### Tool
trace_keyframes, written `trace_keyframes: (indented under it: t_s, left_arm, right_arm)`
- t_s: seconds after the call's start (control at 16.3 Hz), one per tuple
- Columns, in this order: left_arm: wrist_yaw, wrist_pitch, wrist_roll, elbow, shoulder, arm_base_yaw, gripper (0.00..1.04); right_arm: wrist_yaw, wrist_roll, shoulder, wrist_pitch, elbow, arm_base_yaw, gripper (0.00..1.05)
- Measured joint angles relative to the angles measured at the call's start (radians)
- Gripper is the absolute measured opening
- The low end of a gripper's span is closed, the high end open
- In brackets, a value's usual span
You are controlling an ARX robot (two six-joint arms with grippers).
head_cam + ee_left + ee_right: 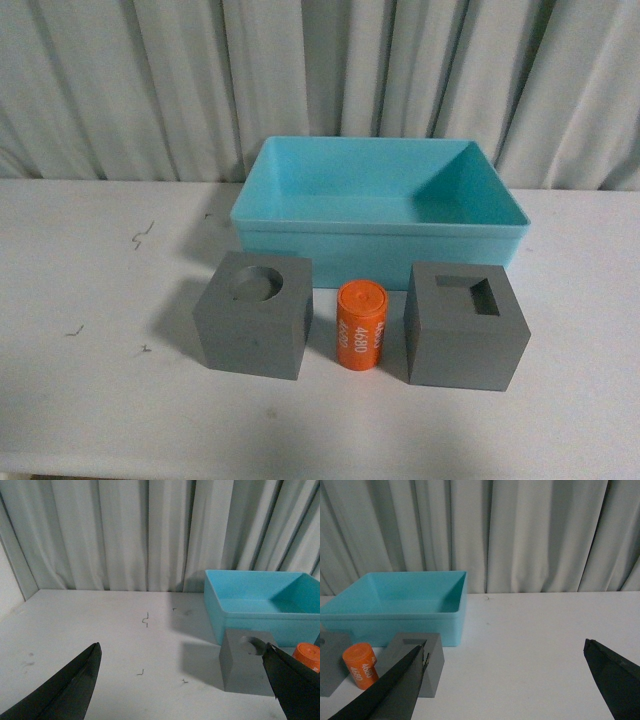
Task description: Place gray and orange parts in blue box
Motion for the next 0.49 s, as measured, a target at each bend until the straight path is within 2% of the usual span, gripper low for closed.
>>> trace_keyframes:
  t_s: [0.49]
  left_arm:
    - [0.000, 0.000, 0.000, 0.000, 0.000, 0.000, 0.98]
  right_arm:
    - [0.000, 0.000, 0.000, 0.000, 0.000, 0.000, 0.98]
